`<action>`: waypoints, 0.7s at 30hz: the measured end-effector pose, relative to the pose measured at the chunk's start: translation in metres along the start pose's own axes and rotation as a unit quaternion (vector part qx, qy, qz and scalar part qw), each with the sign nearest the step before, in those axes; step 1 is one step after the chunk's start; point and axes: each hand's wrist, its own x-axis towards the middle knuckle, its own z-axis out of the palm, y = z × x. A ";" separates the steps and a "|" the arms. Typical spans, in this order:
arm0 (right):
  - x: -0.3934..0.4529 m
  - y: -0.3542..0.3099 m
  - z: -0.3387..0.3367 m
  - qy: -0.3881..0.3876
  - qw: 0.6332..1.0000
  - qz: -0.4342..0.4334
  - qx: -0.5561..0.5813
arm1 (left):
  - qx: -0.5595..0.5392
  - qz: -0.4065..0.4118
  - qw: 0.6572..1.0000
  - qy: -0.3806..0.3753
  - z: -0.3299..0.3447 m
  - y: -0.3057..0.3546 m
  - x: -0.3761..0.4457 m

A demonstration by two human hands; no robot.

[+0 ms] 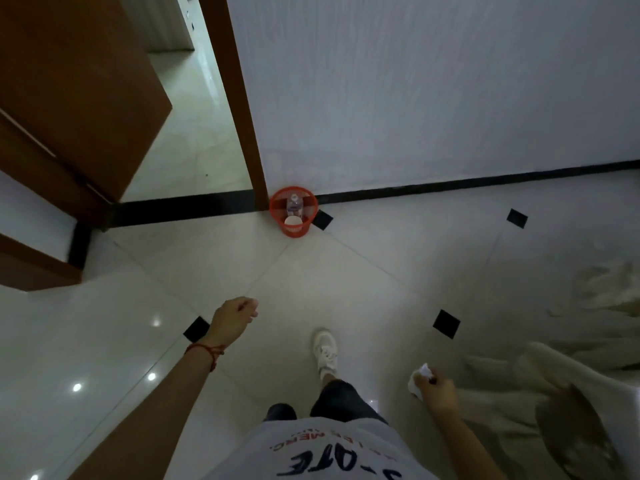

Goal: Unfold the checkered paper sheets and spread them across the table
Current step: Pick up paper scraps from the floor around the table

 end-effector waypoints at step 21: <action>0.237 -0.376 0.133 -0.116 0.982 -0.068 -0.131 | -0.064 -0.189 0.979 0.041 -0.110 0.066 0.240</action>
